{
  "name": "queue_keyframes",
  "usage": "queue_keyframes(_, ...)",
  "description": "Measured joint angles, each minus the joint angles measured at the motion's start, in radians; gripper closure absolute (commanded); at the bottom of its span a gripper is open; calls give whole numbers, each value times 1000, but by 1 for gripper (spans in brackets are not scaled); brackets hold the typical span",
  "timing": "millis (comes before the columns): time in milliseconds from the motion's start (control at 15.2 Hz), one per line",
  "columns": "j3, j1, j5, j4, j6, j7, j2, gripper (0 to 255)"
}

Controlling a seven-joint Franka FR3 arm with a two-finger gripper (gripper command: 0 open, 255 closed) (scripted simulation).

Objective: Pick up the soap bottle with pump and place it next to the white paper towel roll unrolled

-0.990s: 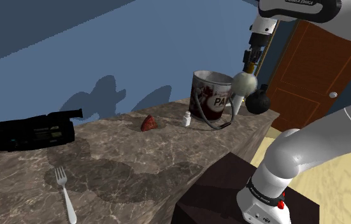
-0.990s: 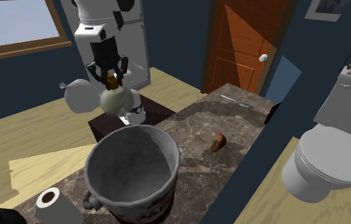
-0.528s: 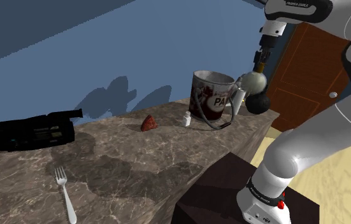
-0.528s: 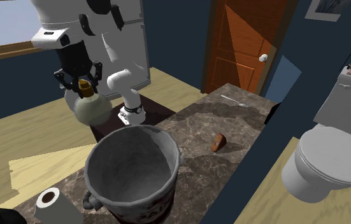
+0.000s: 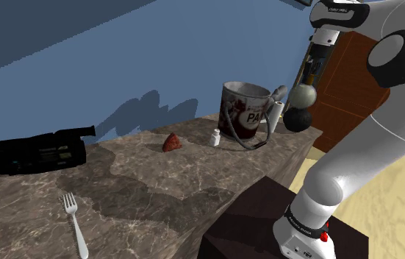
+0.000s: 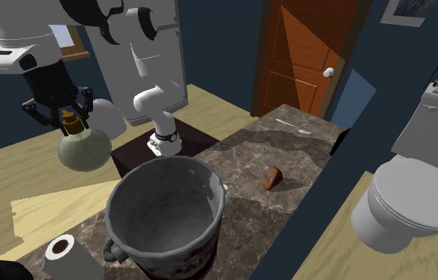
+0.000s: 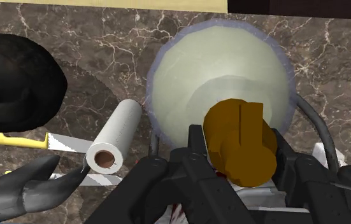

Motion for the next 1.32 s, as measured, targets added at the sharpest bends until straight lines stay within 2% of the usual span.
queue_keyframes(1320, -9, -21, -44, -312, 267, 32, -57, 255)
